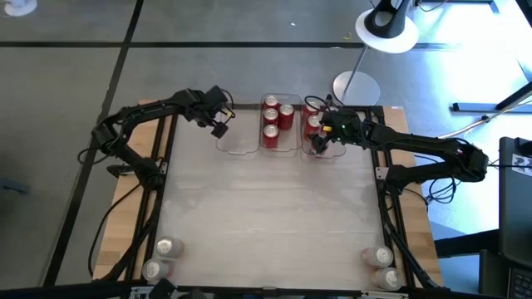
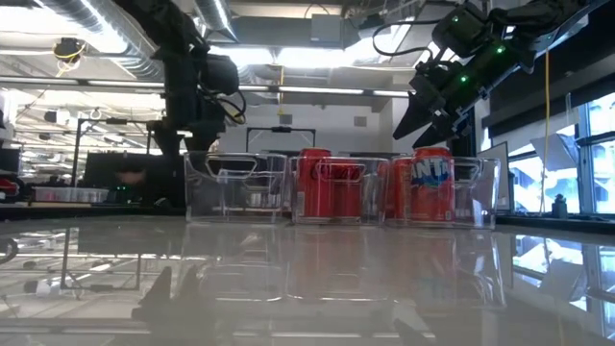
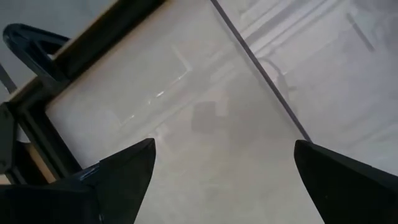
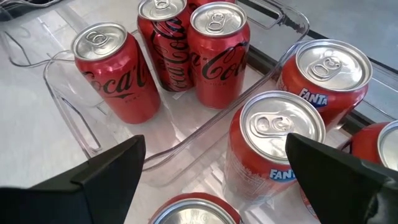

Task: Sort soda cans
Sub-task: Move the bottom transparent bin to the top left of the table, then put the bottom left yellow-white soda can into the left transparent bin

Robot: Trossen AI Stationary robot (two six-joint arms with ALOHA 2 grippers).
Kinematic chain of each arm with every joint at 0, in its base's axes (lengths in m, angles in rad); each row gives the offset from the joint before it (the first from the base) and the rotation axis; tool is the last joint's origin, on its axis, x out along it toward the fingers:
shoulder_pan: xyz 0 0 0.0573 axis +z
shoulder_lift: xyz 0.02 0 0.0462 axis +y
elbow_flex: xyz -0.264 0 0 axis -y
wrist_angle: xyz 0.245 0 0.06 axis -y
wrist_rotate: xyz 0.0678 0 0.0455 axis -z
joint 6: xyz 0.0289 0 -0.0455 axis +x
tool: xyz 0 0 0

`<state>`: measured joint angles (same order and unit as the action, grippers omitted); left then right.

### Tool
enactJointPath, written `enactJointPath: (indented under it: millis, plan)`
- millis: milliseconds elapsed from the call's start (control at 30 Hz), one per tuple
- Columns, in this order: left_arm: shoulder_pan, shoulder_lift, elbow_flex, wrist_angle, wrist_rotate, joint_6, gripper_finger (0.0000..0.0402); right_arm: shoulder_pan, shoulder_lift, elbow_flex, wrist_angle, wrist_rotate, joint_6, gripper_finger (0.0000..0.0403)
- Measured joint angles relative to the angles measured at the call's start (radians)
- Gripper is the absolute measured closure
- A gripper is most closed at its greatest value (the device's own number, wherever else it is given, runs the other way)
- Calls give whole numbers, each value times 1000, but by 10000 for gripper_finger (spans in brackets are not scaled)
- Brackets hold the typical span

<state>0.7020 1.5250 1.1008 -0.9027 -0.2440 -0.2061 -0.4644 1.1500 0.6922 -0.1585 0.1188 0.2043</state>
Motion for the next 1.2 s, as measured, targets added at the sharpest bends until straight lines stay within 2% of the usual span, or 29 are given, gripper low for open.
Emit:
enactJointPath:
  millis: [167, 333, 500, 633, 733, 900, 1033, 1200]
  plan:
    - [-5, -14, 0, -32, -4, 8, 29, 0, 0, 0, -1, 0, 0, 15]
    - [-55, -108, 26, -94, -38, -1, 29, 0, 0, 0, -1, 0, 0, 15]
    - [-193, -262, 70, -157, -30, -28, 29, 0, 0, 0, 0, 0, 0, 15]
    - [-351, -374, 74, -181, 40, -55, 29, 0, 0, 0, 0, 0, 0, 15]
    - [-472, -421, 74, -193, 90, -143, 29, 0, 0, 0, 0, 0, 0, 15]
    - [-688, -421, 74, -284, 96, -303, 29, 0, 0, 0, 0, 0, 0, 15]
    - [-868, -410, 74, -382, 136, -510, 29, 0, 0, 0, -10, -7, 1, 15]
    - [-1048, -410, 74, -394, 167, -783, 29, 0, 0, 0, -18, -7, 2, 15]
